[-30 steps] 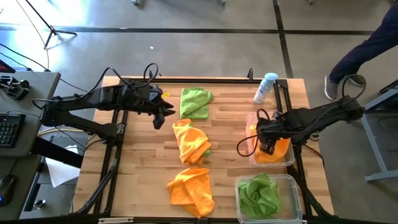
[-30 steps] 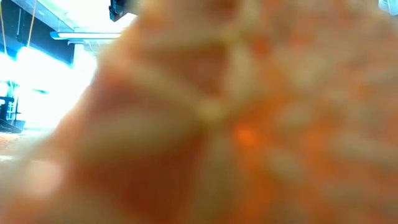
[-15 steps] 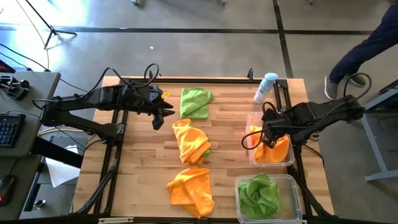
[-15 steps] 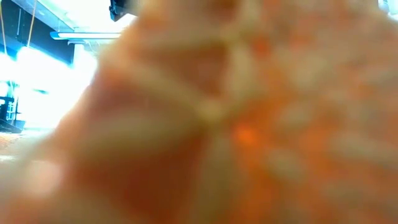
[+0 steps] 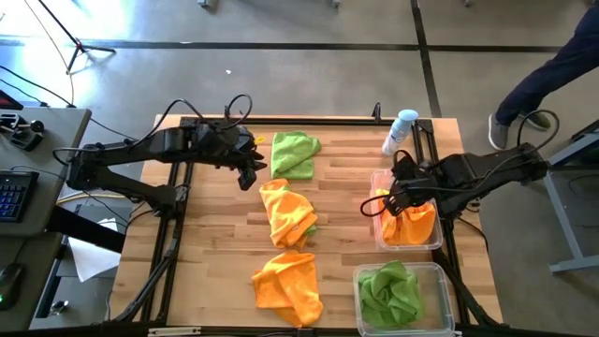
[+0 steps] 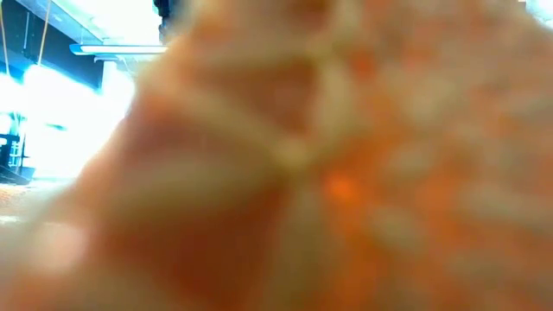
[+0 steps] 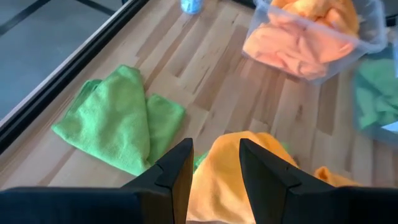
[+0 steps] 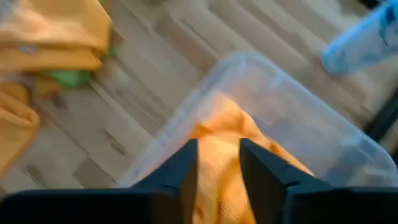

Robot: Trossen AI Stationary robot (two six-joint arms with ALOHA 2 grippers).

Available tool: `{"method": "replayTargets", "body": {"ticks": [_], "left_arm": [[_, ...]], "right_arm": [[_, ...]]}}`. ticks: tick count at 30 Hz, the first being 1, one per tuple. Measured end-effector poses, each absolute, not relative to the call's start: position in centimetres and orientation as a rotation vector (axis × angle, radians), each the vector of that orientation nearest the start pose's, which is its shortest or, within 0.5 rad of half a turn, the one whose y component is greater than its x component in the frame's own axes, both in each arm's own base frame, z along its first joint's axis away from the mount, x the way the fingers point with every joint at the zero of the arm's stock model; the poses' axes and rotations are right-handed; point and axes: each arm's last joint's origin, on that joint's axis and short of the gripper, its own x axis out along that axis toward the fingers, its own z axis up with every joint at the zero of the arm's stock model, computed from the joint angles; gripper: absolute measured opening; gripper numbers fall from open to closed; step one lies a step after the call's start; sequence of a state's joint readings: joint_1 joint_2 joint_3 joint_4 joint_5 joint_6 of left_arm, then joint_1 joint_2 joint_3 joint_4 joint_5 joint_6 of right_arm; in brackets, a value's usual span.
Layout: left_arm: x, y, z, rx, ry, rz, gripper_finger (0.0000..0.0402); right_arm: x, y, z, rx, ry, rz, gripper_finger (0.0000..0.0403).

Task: Sort microfiber towel by color & place in baskets
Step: Put the green towel into the bottom transparent bin

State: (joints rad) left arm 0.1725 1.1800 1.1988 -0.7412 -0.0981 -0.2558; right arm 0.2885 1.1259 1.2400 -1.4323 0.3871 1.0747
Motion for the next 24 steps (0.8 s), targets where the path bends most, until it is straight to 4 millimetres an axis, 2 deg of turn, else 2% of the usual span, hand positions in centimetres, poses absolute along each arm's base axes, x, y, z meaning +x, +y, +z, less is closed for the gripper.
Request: {"method": "replayTargets", "body": {"ticks": [4,6,13,19,24], "left_arm": [[24.3,4.9,33.8,-0.237,0.740,0.349,0.0120],[25.1,5.4,32.9,-0.229,0.777,0.353,0.0120],[28.4,8.9,29.1,-0.257,0.853,0.437,0.0120],[30.5,12.6,25.9,-0.296,0.861,0.522,0.0120],[31.6,14.7,21.9,-0.330,0.969,0.567,0.0120]], "right_arm": [[17.2,3.8,34.1,0.473,0.913,-0.686,0.0030],[17.8,3.8,34.4,0.453,0.841,-0.667,0.0009],[19.6,4.1,35.7,0.420,0.623,-0.620,0.0033],[19.8,4.0,35.9,0.405,0.575,-0.631,0.0015],[20.1,4.1,35.8,0.403,0.577,-0.634,0.0001]]}}
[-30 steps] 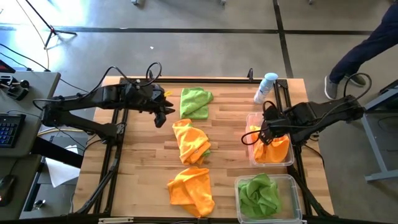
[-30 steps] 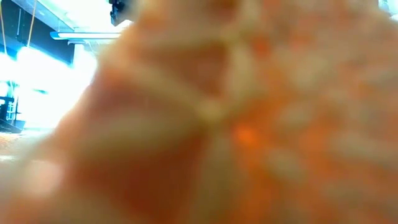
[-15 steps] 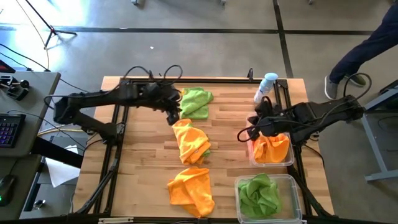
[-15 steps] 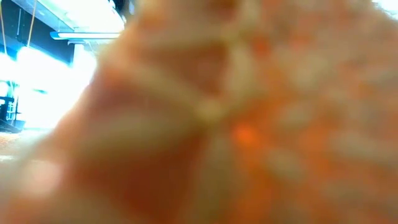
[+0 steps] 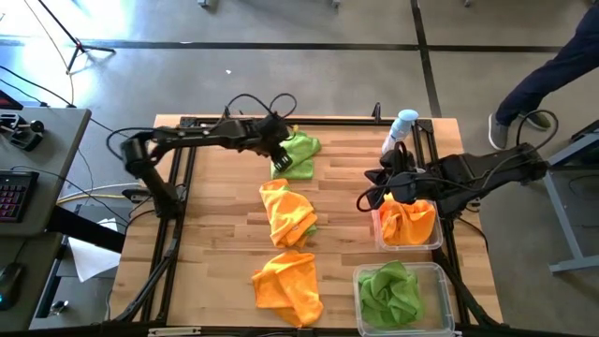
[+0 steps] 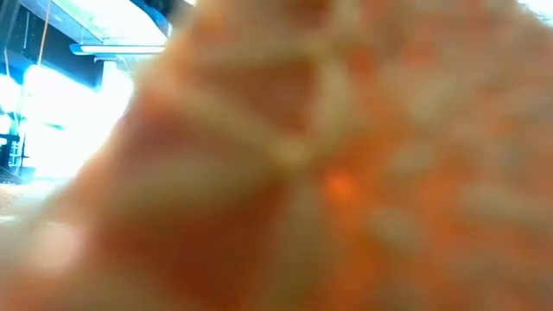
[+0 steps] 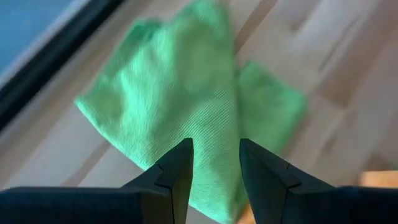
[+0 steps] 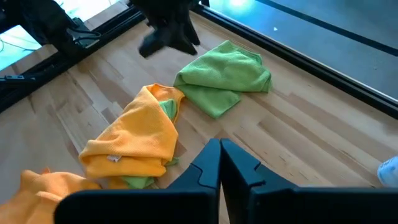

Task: Sort microfiber towel by color & place in baskets
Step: Put the green towel into the bottom transparent bin

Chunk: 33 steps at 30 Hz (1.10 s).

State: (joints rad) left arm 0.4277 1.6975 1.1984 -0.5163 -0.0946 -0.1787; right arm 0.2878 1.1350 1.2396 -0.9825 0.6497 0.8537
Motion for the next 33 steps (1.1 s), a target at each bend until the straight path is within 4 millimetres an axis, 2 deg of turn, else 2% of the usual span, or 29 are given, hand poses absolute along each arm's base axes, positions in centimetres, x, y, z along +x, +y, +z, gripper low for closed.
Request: {"method": "replayTargets", "body": {"ticks": [7,11,13,15,18,20,23,28,33], "left_arm": [[32.6,16.1,16.2,-0.367,1.132,0.587,0.0120],[32.9,16.3,13.7,-0.381,1.200,0.582,0.0119],[32.9,16.3,13.3,-0.385,1.224,0.581,0.0114],[32.9,16.2,13.1,-0.392,1.240,0.574,0.0093],[32.7,16.1,13.3,-0.390,1.244,0.563,0.0031],[32.4,16.0,14.0,-0.384,1.250,0.560,0.0010],[32.1,16.0,16.1,-0.363,1.232,0.579,0.0009],[31.4,15.2,22.2,-0.337,1.141,0.583,0.0003],[29.9,12.9,29.3,-0.328,0.998,0.500,0.0001]], "right_arm": [[21.1,4.4,35.0,0.369,0.615,-0.646,0.0001],[21.7,4.6,34.5,0.347,0.637,-0.649,0.0001],[21.8,4.6,34.4,0.344,0.642,-0.651,0.0001],[21.9,4.6,34.3,0.343,0.644,-0.651,0.0001],[21.9,4.6,34.3,0.343,0.643,-0.651,0.0001],[21.9,4.6,34.3,0.342,0.643,-0.652,0.0001],[21.9,4.6,34.4,0.320,0.627,-0.675,0.0000],[22.1,4.5,34.3,0.271,0.601,-0.723,0.0000],[23.3,4.4,34.0,0.228,0.588,-0.723,0.0003]]}}
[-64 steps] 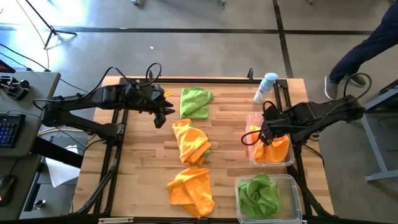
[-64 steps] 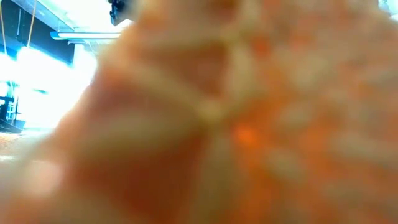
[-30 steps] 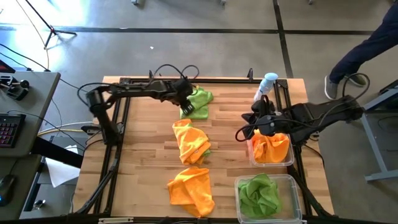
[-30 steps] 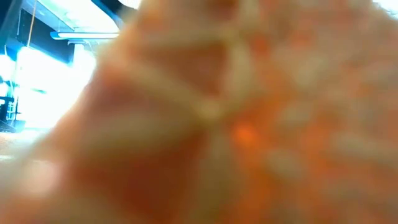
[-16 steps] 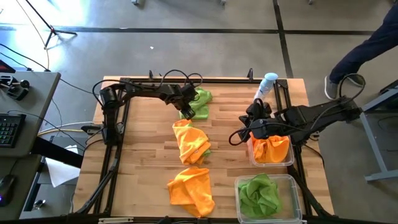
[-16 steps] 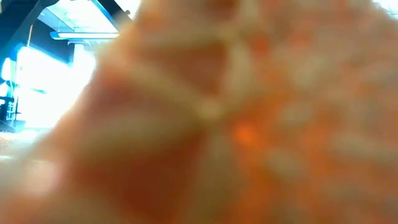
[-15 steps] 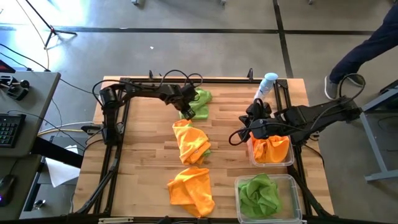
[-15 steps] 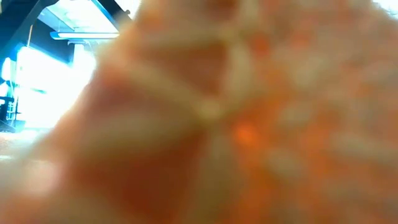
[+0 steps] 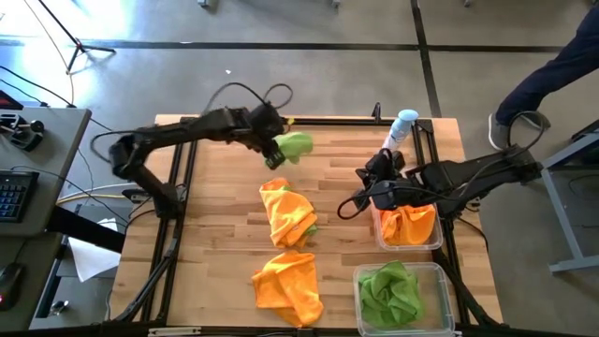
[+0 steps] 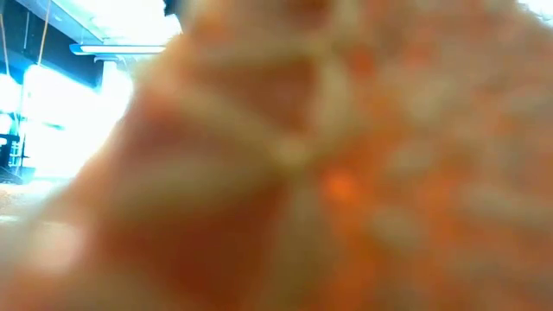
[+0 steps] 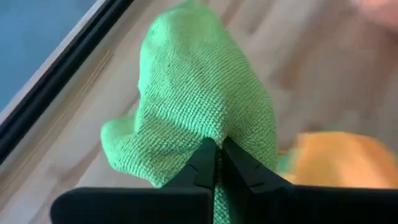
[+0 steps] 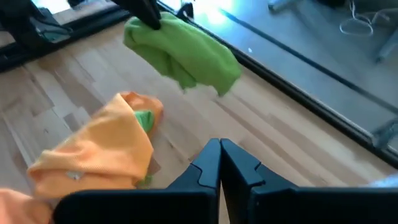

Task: Sort microfiber towel by color & place in baskets
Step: Put the green towel into the bottom transparent bin

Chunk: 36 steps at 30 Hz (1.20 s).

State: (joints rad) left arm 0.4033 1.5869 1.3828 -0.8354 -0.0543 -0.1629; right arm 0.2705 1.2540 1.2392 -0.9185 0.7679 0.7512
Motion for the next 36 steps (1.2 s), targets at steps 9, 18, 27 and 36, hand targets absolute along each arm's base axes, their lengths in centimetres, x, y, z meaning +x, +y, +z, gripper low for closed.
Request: {"method": "replayTargets", "body": {"ticks": [9,18,27,36], "left_arm": [[28.3,7.1,35.9,-0.353,0.874,0.357,0.0000],[29.8,1.4,36.3,-0.354,0.827,0.270,0.0000],[30.9,-1.3,36.9,-0.385,0.718,0.234,0.0000],[31.3,-3.2,37.7,-0.369,0.627,0.181,0.0000]], "right_arm": [[28.2,3.7,35.3,0.041,0.379,-0.616,0.0093],[31.7,3.0,35.0,-0.058,0.311,-0.357,0.0188],[34.3,3.8,32.3,-0.090,0.379,-0.184,0.0229],[34.6,4.0,31.4,-0.018,0.421,-0.146,0.0212]]}}
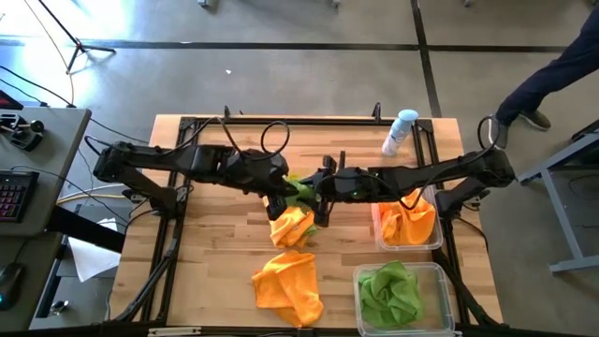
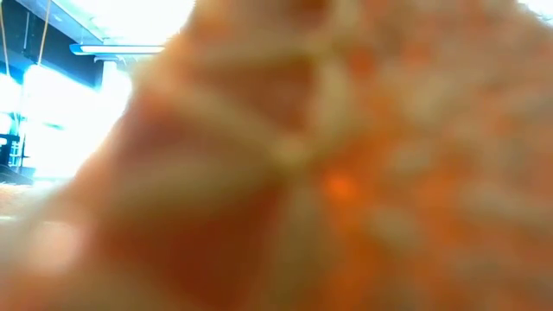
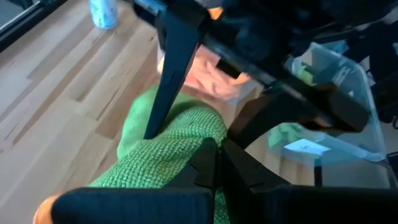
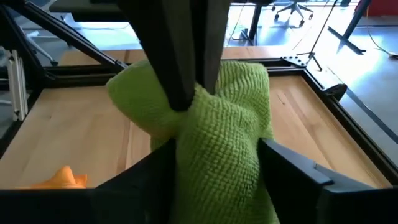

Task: Sort microfiber towel by color & place in baskets
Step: Put the green towel into the bottom transparent bin

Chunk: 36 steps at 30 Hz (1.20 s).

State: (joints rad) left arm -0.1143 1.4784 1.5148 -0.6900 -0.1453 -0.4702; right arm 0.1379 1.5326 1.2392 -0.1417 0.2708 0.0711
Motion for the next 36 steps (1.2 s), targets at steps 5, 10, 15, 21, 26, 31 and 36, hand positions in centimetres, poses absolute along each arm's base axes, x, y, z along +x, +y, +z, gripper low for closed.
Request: {"method": "replayTargets", "body": {"ticks": [5,10,15,21,26,31,36], "left_arm": [[31.5,-3.4,37.9,-0.373,0.601,0.169,0.0000],[31.5,-3.4,38.0,-0.382,0.586,0.174,0.0001],[31.5,-3.4,38.2,-0.398,0.580,0.162,0.0029],[30.9,-3.1,37.4,-0.315,0.671,0.204,0.0074],[30.5,-3.0,36.9,-0.231,0.744,0.201,0.0087],[30.0,-3.0,36.4,-0.173,0.818,0.195,0.0087],[29.5,-2.9,36.0,-0.143,0.885,0.196,0.0087]], "right_arm": [[34.6,4.1,31.3,-0.018,0.435,-0.111,0.0121],[34.4,4.2,31.0,-0.016,0.474,-0.084,0.0017],[33.7,4.2,31.1,0.025,0.577,-0.103,0.0034],[31.4,5.5,34.8,0.062,0.705,-0.164,0.0008],[28.7,7.9,38.2,0.215,0.813,-0.185,0.0014],[25.3,11.0,40.5,0.440,0.905,-0.246,0.0009],[22.6,14.2,41.5,0.681,0.940,-0.296,0.0009]]}}
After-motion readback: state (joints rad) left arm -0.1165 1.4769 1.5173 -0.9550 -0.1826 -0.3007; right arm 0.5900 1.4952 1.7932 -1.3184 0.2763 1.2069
